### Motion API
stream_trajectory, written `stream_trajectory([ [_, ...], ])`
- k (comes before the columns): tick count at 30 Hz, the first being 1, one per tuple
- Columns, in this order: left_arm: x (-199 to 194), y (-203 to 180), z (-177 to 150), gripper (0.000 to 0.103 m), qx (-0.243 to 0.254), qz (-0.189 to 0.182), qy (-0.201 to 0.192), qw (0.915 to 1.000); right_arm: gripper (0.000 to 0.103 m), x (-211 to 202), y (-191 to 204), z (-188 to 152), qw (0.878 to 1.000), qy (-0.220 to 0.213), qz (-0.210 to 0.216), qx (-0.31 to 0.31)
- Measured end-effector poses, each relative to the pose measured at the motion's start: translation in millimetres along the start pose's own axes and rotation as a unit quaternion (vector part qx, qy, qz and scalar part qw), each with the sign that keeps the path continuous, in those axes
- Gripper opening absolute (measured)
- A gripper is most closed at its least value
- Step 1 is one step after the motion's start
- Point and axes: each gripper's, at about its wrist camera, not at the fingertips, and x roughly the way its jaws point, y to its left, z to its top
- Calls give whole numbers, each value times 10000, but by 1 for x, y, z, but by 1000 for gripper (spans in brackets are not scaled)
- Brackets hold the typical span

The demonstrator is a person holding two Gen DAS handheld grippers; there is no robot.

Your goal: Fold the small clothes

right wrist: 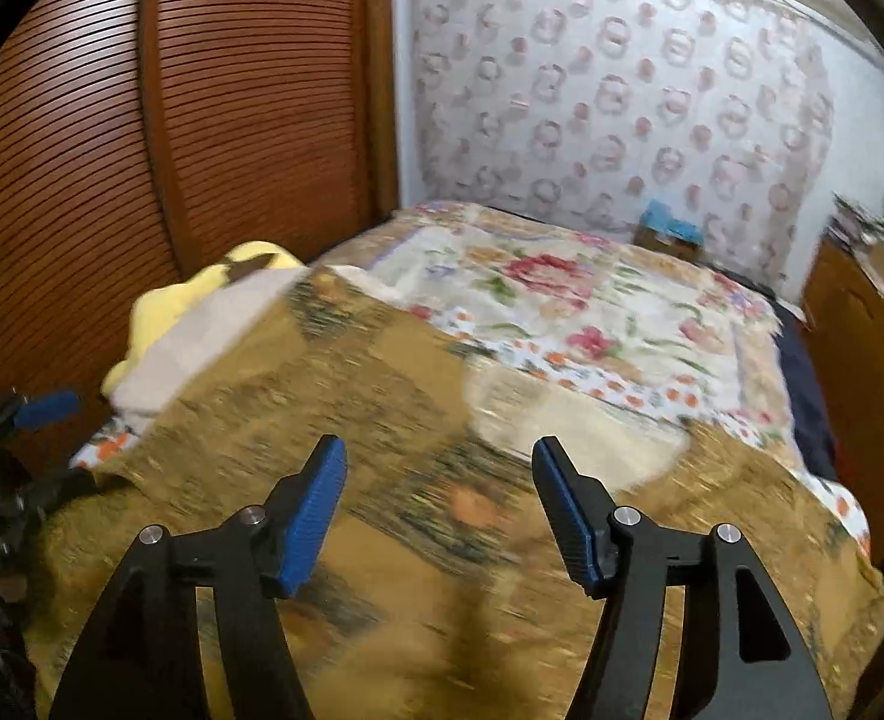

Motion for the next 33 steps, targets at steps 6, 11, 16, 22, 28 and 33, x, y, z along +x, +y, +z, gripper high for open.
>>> stream_trajectory([
  [6,35,-29,23,79,332,-265,61,9991,66,-18,-33,-8,9991,-50,-231,347],
  [11,67,-59,30,79,695,-751,402,9939,66,-34,-54,-23,9976,38,-494,493],
  [16,91,-90,32,79,1138,-1097,806,9841,66,-53,-71,-34,9939,150,-784,756],
  [22,103,-114,28,79,1658,-1276,1192,9706,66,-77,-89,-55,9865,406,-1237,997],
  [28,110,-128,21,79,1981,-1344,1426,9604,66,-100,-98,-82,9732,608,-1561,1576],
  [33,111,-126,21,81,1868,-1442,1535,9596,66,-111,-91,-101,9620,789,-1679,2004],
])
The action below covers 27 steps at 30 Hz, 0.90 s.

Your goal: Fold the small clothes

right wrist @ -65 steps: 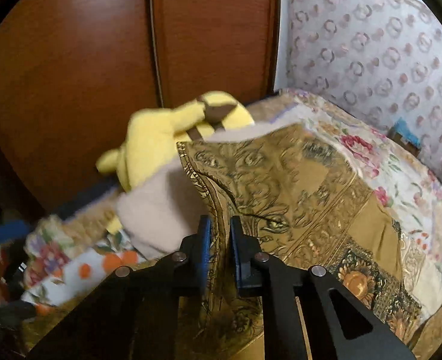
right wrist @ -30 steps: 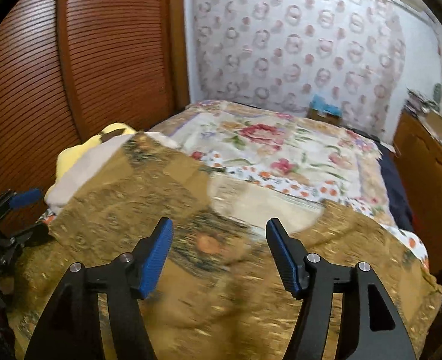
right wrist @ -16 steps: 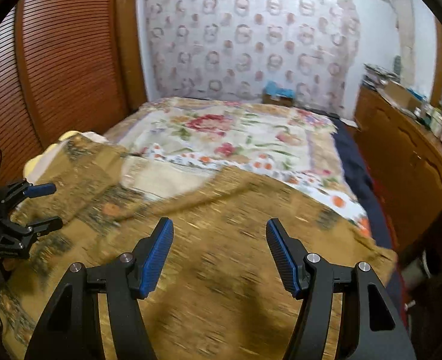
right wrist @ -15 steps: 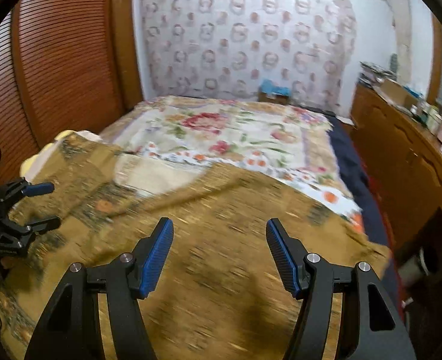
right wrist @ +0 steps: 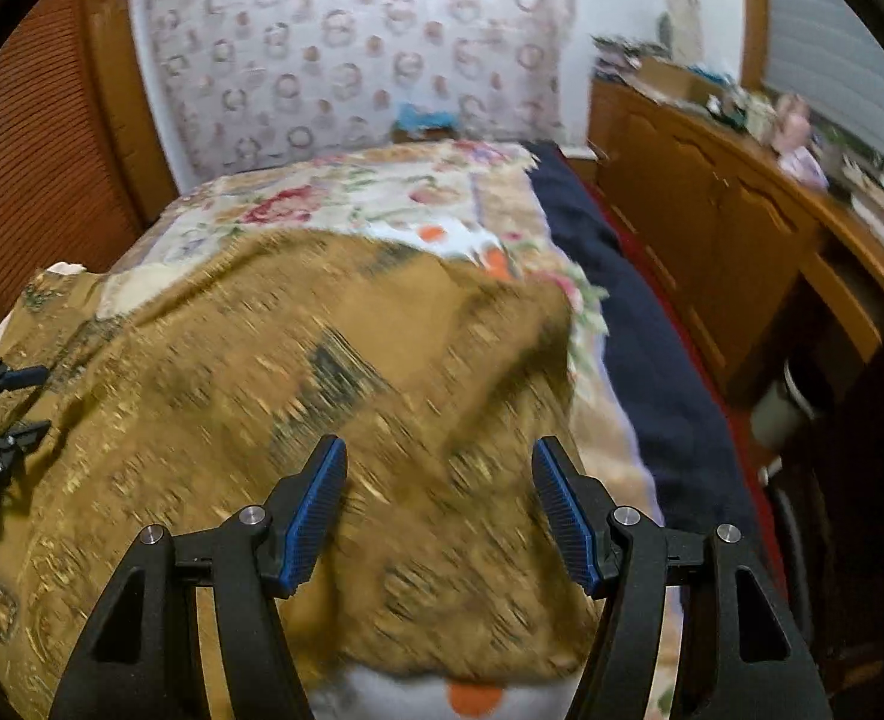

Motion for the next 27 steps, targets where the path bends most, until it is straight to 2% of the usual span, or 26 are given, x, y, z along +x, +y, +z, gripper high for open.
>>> stream_trajectory([
  [6,6,8,2,84,-229,-226,94,9994,66,-13,-4,-15,9993,186,-91,301],
  [12,8,7,3,84,-209,-208,94,9995,66,-26,-12,-14,9986,290,-18,448],
  [16,9,7,3,84,-208,-210,100,9995,66,-20,-33,-11,9976,336,126,594],
  [23,9,8,3,84,-220,-204,98,9995,66,-17,-45,-12,9963,380,275,719],
  [27,9,9,3,86,-234,-188,100,9995,53,-3,-54,-9,9941,426,521,856],
])
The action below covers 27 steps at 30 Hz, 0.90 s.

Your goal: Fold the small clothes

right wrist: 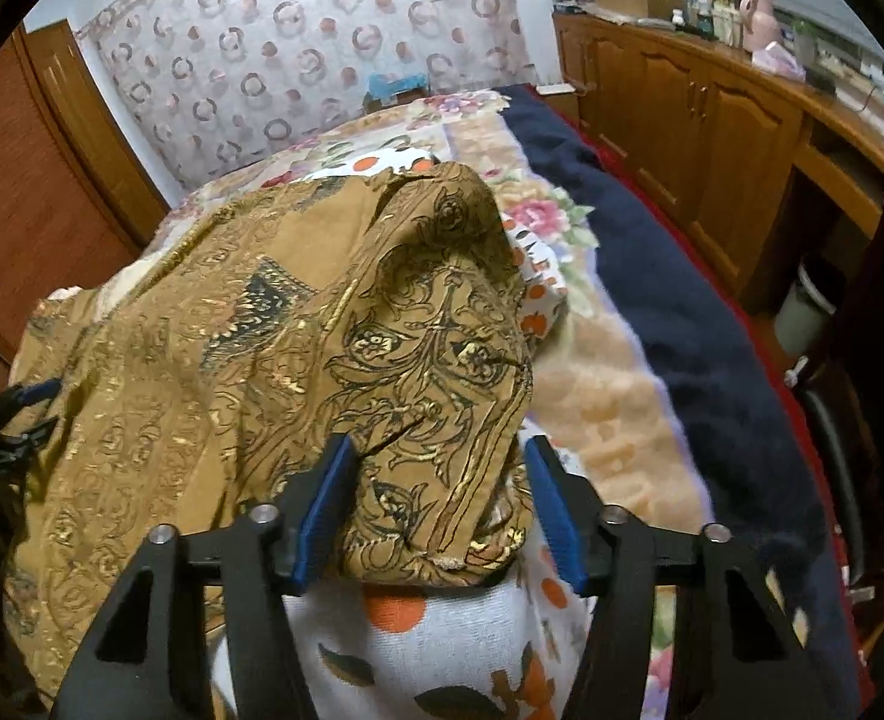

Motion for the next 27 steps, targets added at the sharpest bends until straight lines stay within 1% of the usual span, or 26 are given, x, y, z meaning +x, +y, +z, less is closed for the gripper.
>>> stream_trajectory([
  [1,0,0,0,86,-14,1,5,10000,52,-1,-1,0,10000,14,33,2],
  [3,1,2,0,86,-27,1,11,10000,42,-3,-1,-1,10000,49,52,-27],
  [4,1,1,0,86,-29,1,13,10000,40,-4,0,-1,10000,44,-19,-64],
  [5,1,1,0,87,-28,3,12,10000,33,-6,0,0,9999,31,-108,-108],
  [6,1,2,0,87,-29,1,12,10000,24,-8,1,0,9997,8,-213,-141],
  [8,1,2,0,87,-29,2,12,10000,12,-11,3,2,9986,-79,-456,-269],
  [12,0,4,0,86,-13,30,-3,10000,11,-32,24,8,9934,-611,-673,-694],
  [13,-2,4,0,86,0,65,-72,10000,11,-37,30,10,9916,-748,-692,-797],
  [15,-8,5,0,86,-3,51,-203,9998,11,-48,46,17,9871,-1028,-671,-1029],
  [17,-18,9,1,87,-29,-38,-377,9993,11,-52,61,24,9838,-1171,-582,-1229],
  [18,-23,11,0,87,-60,-25,-454,9989,11,-52,69,28,9823,-1216,-514,-1326],
  [23,-42,25,0,87,-273,46,-793,9965,11,-35,111,35,9770,-1190,-50,-1769],
  [26,-50,32,-2,87,-375,122,-935,9948,11,-18,134,29,9747,-960,340,-1990],
  [27,-51,34,-3,87,-397,144,-972,9944,11,-12,135,27,9748,-837,481,-2010],
])
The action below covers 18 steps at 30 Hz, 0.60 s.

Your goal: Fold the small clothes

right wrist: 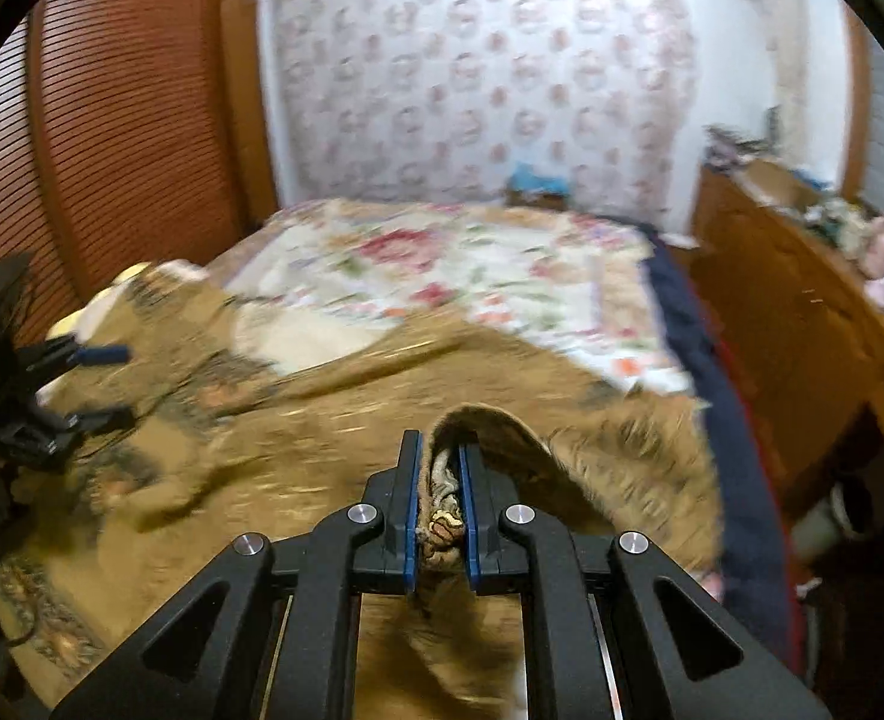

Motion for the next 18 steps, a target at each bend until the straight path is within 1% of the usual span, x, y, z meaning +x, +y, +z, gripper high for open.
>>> stream_trajectory([
  [2,0,3,-1,87,-23,17,-16,10000,11,11,6,-8,9994,220,263,-10],
  [3,0,5,-1,87,-40,22,-7,10000,14,16,9,-12,9987,324,380,-49],
  [4,1,6,-2,87,-62,18,4,10000,18,18,9,-16,9980,442,444,-102],
  [5,3,7,-3,87,-80,7,20,10000,29,22,7,-18,9972,560,478,-130],
  [6,4,8,-4,87,-91,-2,34,10000,37,24,5,-22,9965,654,500,-117],
  [9,4,9,-5,87,-95,17,40,9999,39,22,-9,-25,9966,702,426,0],
  [12,1,9,-6,87,-109,30,-7,9999,42,18,-29,-24,9977,615,246,134],
  [15,0,12,-6,87,-148,92,-61,9998,43,14,-45,-18,9983,490,99,288],
  [18,0,15,-8,87,-217,151,-70,9996,43,25,-56,-12,9984,442,-151,323],
])
